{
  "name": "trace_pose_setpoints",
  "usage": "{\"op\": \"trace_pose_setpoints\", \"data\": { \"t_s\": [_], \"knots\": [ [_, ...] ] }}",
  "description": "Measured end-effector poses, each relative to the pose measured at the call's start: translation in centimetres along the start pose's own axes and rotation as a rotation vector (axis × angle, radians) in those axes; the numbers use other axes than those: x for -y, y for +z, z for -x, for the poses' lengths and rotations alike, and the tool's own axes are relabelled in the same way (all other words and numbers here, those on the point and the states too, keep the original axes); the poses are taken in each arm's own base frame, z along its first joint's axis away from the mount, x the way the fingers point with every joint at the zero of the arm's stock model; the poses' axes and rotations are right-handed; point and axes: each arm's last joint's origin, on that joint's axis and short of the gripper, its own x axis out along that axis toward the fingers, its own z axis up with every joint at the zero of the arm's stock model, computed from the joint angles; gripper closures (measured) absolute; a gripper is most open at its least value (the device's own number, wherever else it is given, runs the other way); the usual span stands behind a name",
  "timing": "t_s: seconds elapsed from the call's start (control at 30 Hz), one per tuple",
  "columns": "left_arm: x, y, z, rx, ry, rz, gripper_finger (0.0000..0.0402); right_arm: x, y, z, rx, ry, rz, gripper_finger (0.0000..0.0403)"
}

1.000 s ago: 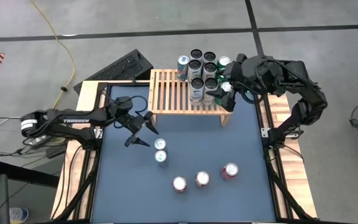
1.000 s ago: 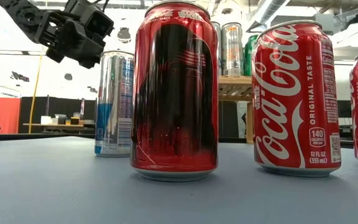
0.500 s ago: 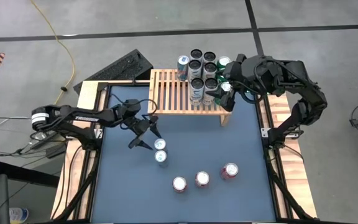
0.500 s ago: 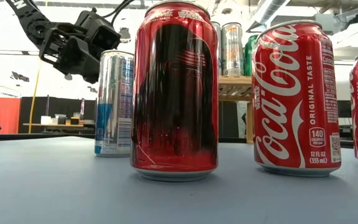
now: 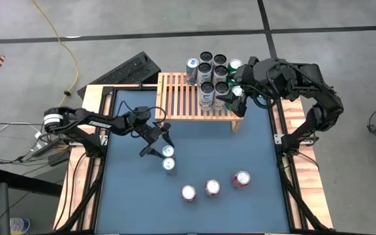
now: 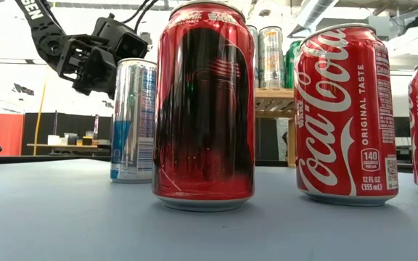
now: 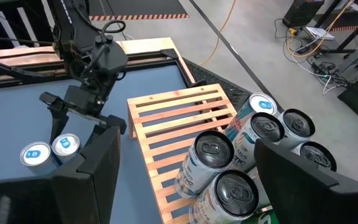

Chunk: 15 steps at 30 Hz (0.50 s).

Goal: Place canned beverage on shelf
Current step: Put the top blue soda can on the shelf aligned with the other blue soda can

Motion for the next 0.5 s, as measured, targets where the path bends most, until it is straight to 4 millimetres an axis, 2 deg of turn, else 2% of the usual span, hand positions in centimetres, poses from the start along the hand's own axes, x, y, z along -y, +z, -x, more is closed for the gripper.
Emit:
{"op": "trace_pose_setpoints", "data": {
  "t_s": [0.17,0.4,0.5],
  "knots": [
    [0.03,-0.06,0.02,0.0,0.0,0.005,0.0123,0.0,0.0,0.0,0.0,0.0,0.0,0.0088],
    [0.22,-0.35,0.13,0.003,0.001,0.06,0.0182,0.0,-0.01,0.0,-0.001,-0.001,0.0,0.0088],
    [0.29,-0.19,0.22,0.006,0.005,0.078,0.0183,0.0,0.0,0.0,0.0,-0.001,0.0,0.0088]
  ]
}}
